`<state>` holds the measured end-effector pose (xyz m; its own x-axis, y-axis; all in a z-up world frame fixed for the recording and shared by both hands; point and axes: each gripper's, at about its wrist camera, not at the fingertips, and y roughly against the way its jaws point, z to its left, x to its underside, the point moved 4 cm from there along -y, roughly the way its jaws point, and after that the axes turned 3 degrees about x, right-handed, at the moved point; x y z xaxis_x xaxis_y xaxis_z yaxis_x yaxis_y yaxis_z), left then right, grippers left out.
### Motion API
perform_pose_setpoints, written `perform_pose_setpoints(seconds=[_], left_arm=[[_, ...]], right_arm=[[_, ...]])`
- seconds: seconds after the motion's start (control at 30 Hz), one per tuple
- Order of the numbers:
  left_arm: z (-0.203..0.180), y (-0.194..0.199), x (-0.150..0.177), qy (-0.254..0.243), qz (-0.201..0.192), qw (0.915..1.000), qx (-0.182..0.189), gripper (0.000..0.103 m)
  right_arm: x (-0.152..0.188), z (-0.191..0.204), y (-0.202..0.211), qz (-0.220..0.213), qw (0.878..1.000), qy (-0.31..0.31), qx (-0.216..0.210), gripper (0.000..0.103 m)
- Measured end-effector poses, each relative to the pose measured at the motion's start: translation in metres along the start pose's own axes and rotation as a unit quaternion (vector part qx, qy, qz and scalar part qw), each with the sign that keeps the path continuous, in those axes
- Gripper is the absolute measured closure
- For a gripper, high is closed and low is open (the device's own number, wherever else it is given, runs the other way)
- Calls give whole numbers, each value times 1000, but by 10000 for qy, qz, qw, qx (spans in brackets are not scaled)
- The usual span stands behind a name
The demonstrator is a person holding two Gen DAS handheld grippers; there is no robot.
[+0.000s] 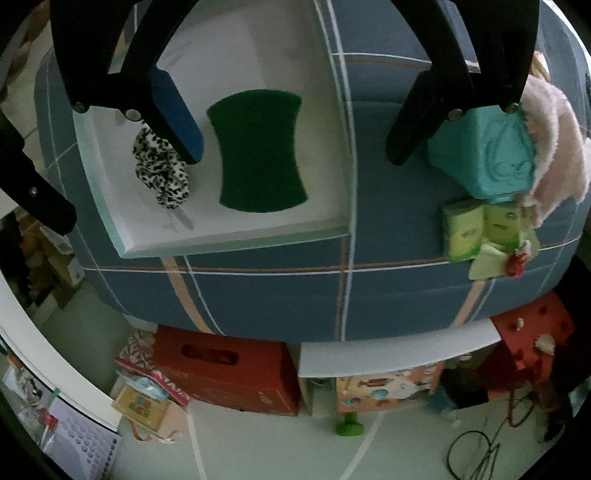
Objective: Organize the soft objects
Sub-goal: 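Open the left tool to drop the sponge while the right tool releases the scrunchie in the tray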
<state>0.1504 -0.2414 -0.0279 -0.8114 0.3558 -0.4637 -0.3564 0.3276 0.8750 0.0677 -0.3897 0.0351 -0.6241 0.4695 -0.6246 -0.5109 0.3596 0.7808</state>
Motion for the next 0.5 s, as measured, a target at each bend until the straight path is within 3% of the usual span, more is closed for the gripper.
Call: perform_pose_setpoints(seconds=[0.07,0.2,0.5], left_arm=[[5,2,0,33,-37,9999,-97,4],[16,8,-1,105,-103,9998,-164,4],[31,23,0,207,-311,9990,-251,4]], right_arm=[[0,-2,-3,-1,10000,-66,-20,0],[0,-8,-6,-55,9998,-198,5,0],[-1,1,-8,-253,9973,246,642,0]])
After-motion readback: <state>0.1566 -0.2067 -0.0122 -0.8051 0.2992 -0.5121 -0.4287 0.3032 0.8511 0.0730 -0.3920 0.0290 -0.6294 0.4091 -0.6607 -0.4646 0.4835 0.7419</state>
